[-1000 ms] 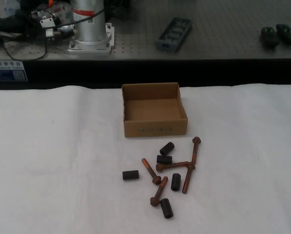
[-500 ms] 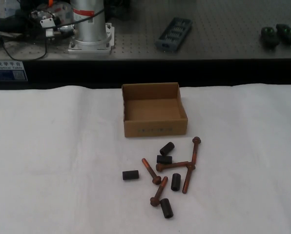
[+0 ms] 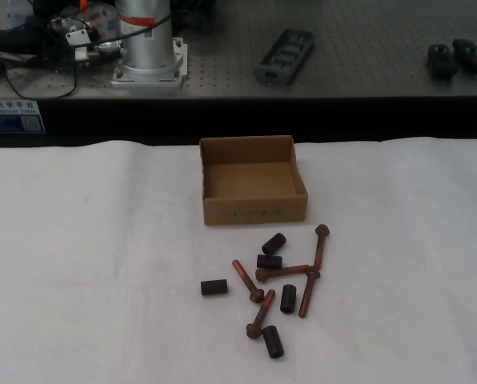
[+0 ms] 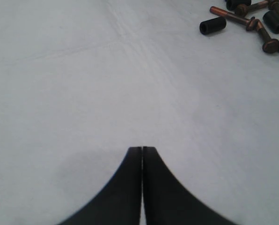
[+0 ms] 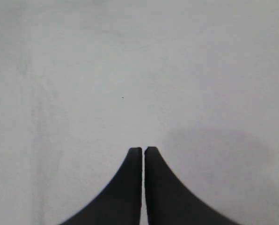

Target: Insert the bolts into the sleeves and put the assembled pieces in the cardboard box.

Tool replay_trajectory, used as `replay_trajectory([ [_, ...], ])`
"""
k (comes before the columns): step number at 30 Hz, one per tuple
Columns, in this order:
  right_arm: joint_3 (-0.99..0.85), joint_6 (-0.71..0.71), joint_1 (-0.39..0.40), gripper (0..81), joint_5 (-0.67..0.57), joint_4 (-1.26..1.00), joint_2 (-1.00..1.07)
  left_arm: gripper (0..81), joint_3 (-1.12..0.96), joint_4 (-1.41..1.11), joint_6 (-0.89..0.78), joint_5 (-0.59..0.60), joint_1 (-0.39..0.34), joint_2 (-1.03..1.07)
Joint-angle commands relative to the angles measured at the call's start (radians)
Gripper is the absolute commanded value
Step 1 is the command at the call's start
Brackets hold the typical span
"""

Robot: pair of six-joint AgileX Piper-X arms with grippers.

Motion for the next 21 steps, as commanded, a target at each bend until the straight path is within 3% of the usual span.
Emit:
replay_trajectory([
  [1, -0.011, 0.001, -0.005, 2.8, 0.001, -0.010, -0.002, 0.7, -0.004, 0.091, -0.003, 0.002, 0.001, 0.000],
  [21, -0.011, 0.001, -0.005, 2.8, 0.001, -0.056, -0.002, 0.7, -0.004, 0.091, -0.003, 0.002, 0.001, 0.000],
])
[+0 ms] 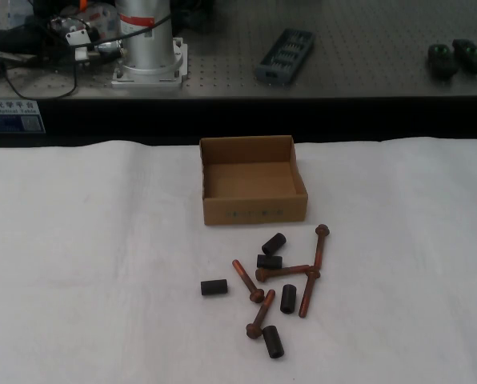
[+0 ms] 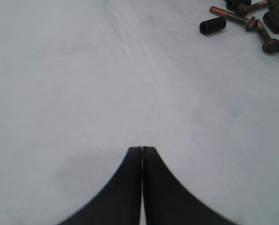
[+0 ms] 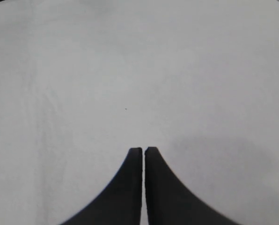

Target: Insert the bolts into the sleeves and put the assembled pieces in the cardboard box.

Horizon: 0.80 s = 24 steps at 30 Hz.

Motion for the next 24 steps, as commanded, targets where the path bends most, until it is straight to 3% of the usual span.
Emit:
replay_trajectory([
  [1, -0.011, 0.001, -0.005, 2.8, 0.001, -0.021, -0.002, 0.7, -0.004, 0.091, -0.003, 0.002, 0.001, 0.000],
  [24, -0.011, 0.001, -0.005, 2.8, 0.001, -0.011, -0.002, 0.7, -0.004, 0.091, -0.003, 0.002, 0.001, 0.000],
])
